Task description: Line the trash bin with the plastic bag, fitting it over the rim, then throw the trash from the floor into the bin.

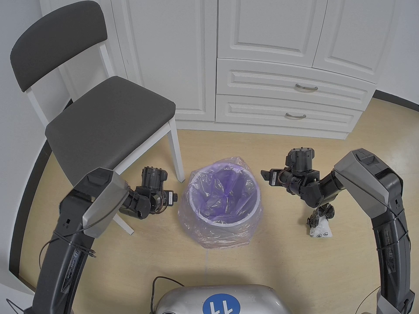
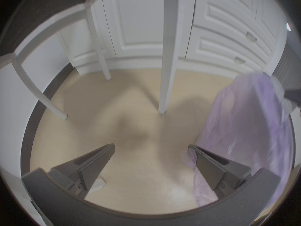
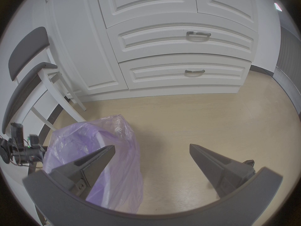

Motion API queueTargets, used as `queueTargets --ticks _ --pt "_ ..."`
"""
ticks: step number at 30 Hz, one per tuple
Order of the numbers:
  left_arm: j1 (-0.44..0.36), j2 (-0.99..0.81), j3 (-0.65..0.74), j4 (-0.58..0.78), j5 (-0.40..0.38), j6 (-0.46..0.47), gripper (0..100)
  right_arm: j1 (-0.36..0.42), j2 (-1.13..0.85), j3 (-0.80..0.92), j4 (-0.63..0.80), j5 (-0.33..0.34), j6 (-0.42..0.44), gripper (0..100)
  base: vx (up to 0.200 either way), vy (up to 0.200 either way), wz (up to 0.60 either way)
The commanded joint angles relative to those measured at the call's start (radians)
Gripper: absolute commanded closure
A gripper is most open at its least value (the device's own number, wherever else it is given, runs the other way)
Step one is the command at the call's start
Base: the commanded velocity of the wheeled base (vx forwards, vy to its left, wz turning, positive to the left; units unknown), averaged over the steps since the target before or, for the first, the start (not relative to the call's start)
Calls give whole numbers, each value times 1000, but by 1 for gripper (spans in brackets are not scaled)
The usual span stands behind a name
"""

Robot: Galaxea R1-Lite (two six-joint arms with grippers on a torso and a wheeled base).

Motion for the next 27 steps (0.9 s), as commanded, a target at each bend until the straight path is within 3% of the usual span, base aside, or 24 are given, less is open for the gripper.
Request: queueTargets --ticks 1,5,27 --pt "18 -170 126 -93 -35 0 0 2 1 3 0 0 -1 0 0 0 0" --pt "-8 -228 151 -104 -83 -4 0 2 4 2 0 0 -1 0 0 0 0" --pt "-74 -191 108 -115 -109 -1 0 1 8 -6 -2 2 -1 0 0 0 0"
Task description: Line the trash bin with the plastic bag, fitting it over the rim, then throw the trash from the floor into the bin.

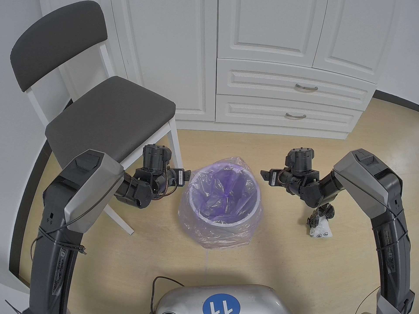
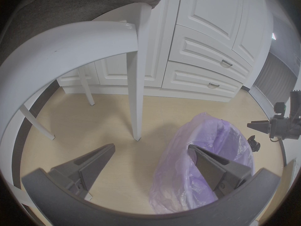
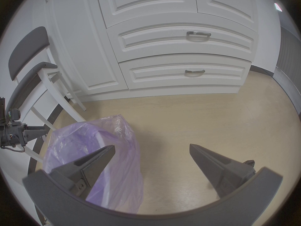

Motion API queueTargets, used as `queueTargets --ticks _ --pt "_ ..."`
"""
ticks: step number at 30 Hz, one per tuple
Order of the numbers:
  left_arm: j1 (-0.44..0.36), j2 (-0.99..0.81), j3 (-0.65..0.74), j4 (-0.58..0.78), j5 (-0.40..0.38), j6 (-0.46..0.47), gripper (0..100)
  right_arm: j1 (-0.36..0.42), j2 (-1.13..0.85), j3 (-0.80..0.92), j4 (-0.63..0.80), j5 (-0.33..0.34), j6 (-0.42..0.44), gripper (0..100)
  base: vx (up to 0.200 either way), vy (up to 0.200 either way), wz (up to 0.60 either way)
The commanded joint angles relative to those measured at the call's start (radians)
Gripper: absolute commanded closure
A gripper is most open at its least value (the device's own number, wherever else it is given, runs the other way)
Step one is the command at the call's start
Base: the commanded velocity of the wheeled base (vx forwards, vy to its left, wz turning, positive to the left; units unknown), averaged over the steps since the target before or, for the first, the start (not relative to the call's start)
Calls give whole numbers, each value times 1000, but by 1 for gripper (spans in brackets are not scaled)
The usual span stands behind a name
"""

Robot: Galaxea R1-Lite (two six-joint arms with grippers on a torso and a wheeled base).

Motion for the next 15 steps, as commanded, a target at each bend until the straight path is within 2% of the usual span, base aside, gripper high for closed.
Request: queueTargets --ticks 1,7,15 --pt "-8 7 -8 5 -2 1 0 1 4 -1 -1 0 0 0 0 0 0" --pt "-15 37 -39 12 -2 4 0 1 2 -1 -1 0 0 0 0 0 0" --pt "-5 104 -153 66 0 2 0 -3 1 -3 -4 0 2 0 0 0 0"
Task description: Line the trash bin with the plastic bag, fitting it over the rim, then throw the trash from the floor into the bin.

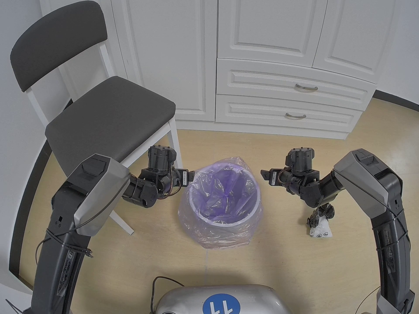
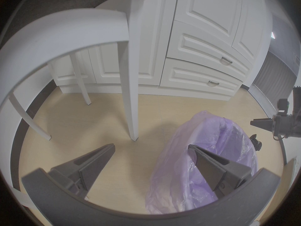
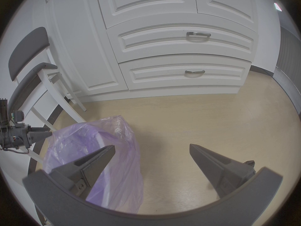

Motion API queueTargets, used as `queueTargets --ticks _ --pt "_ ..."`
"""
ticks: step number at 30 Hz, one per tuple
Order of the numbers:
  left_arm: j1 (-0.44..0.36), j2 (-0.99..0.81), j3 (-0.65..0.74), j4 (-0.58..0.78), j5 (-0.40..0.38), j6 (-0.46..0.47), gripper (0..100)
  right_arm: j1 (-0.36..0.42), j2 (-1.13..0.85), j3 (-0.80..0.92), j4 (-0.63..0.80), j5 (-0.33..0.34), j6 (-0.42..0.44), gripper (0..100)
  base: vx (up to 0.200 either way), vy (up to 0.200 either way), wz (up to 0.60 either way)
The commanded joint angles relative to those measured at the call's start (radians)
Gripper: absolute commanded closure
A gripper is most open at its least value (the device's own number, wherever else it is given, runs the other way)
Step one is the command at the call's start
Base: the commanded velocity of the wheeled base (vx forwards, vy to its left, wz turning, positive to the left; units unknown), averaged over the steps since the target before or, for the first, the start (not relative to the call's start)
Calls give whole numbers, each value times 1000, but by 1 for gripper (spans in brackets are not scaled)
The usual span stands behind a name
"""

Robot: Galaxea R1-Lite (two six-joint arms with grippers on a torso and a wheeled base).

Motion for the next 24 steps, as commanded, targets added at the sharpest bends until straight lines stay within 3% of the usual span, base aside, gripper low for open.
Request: queueTargets --ticks 1,10,24 --pt "5 48 -54 21 1 -1 0 -3 0 -1 -1 0 2 0 0 0 0" --pt "11 108 -158 58 2 -6 0 -7 2 -3 0 1 2 0 0 0 0" --pt "28 124 -167 61 2 -9 0 -9 7 -3 0 1 0 0 0 0 0"
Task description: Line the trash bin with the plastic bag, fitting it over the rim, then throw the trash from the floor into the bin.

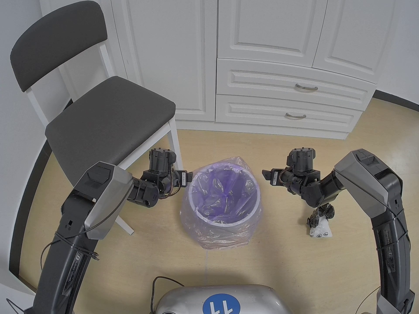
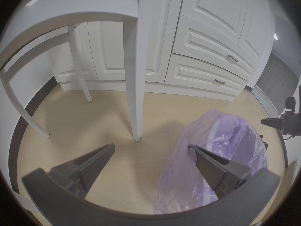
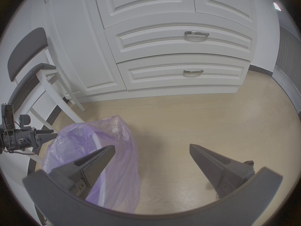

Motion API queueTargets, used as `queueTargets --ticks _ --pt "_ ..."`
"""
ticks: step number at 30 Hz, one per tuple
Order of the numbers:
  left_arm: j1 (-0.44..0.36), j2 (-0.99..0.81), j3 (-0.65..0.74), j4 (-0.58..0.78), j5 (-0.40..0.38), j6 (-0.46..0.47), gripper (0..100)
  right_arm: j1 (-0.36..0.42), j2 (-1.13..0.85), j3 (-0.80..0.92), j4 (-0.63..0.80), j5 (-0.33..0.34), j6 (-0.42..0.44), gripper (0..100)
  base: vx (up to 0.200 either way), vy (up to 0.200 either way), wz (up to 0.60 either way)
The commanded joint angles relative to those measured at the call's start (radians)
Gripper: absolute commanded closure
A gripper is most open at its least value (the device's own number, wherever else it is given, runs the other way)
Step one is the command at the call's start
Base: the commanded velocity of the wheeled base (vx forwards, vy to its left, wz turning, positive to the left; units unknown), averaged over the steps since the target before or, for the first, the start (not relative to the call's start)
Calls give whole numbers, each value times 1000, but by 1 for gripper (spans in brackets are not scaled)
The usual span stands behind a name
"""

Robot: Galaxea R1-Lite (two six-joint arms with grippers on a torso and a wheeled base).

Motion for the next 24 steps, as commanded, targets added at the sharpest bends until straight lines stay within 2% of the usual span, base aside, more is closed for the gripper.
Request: queueTargets --ticks 1,12,24 --pt "8 26 -7 -1 0 -1 0 -1 3 0 -1 0 0 0 0 0 0" --pt "20 101 -89 24 0 -2 0 -1 14 -1 -1 -1 0 0 0 0 0" --pt "20 139 -101 22 11 -19 0 -1 6 0 -1 -1 0 0 0 0 0"
